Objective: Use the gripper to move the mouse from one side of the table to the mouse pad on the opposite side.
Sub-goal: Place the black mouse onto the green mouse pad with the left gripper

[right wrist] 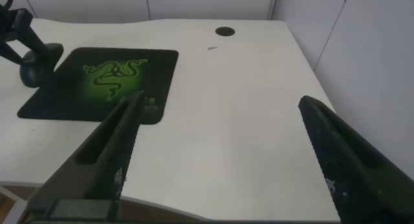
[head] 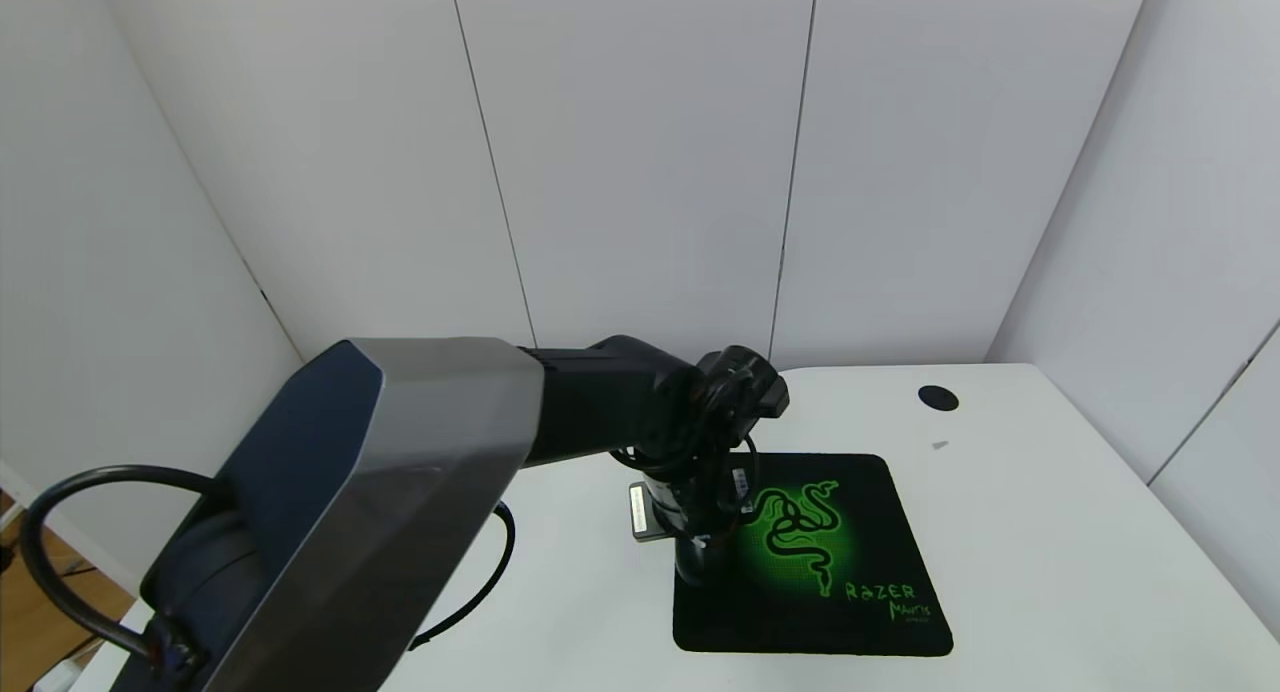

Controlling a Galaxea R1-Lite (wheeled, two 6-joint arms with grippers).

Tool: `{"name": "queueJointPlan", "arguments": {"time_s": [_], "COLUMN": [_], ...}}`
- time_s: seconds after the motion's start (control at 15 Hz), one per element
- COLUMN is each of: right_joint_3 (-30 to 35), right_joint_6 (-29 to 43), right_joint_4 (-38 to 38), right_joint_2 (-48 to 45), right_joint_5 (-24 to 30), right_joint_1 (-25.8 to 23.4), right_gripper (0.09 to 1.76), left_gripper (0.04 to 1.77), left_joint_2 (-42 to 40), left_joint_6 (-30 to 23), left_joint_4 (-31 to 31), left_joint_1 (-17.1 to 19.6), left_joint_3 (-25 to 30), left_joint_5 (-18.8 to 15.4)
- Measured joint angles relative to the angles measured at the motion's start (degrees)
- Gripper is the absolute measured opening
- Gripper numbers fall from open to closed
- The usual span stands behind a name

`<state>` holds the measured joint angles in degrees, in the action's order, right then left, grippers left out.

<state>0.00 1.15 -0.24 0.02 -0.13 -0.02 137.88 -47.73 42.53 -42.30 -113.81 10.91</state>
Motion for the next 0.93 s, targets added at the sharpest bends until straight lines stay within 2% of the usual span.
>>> {"name": "queueJointPlan", "arguments": {"time_s": [0.33, 0.93], "right_joint_3": [0.0, 0.0], "right_joint_6": [-0.02, 0.0], "right_joint_4": [0.0, 0.0], "right_joint_2": [0.0, 0.0], "right_joint_5": [0.0, 0.02], "right_joint_1": [0.0, 0.0], "right_gripper": [1.71, 1.71], "left_gripper": [0.87, 0.87], "left_joint_2": [3.25, 4.33], "left_joint_6": [-0.72, -0.52], "left_joint_4": [-1.94, -2.79], "left_joint_1": [-1.68, -2.01], "left_joint_3": [0.0, 0.0], "left_joint_5": [0.63, 0.83]}}
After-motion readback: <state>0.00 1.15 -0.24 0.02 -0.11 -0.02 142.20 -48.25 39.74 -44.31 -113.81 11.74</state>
